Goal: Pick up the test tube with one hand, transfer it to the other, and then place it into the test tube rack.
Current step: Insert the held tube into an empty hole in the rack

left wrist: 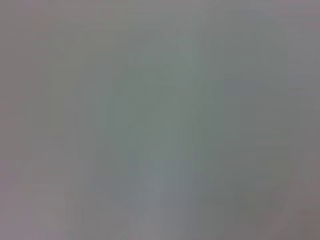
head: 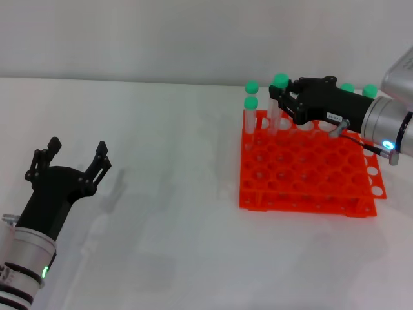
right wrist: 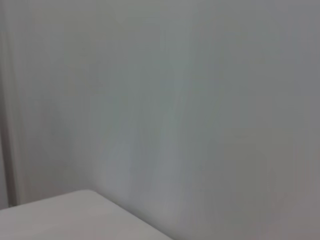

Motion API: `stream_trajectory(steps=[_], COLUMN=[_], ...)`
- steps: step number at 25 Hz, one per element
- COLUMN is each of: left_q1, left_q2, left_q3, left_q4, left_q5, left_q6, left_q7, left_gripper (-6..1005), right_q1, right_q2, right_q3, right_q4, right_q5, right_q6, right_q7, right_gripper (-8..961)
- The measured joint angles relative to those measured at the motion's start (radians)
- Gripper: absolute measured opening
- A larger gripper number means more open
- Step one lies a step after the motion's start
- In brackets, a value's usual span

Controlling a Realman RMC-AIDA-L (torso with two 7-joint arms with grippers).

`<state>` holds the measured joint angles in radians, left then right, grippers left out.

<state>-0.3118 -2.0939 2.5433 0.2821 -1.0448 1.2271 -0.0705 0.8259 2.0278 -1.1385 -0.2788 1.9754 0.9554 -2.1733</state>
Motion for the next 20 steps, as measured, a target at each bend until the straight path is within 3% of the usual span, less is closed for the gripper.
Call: stream_trajectory(steps=[11,17,20], left_q1=[-0.003,-0.003,-0.003], left_q2=[0.0,0.0,0.0], left_q3=[-0.002,-0.004,-0.005], left_q4=[0.0,0.0,-0.001], left_q5=[0.0,0.0,0.0], left_q6=[0.0,0.0,0.0], left_q7=[0.0,0.0,0.0], left_gripper=[890,890,890], right_q1=[0.011,0.0,-0.007], right_q2=[0.0,0.0,0.0], right_q3=[-0.114,-0.124,-0.124], right_q4=[0.006,0.002,0.002], right_q5=[0.037,0.099,0.117], right_q6=[-0.056,-0.065,-0.066], right_q7=[-0.006,0.003,0.004], right_gripper=[200,200,252])
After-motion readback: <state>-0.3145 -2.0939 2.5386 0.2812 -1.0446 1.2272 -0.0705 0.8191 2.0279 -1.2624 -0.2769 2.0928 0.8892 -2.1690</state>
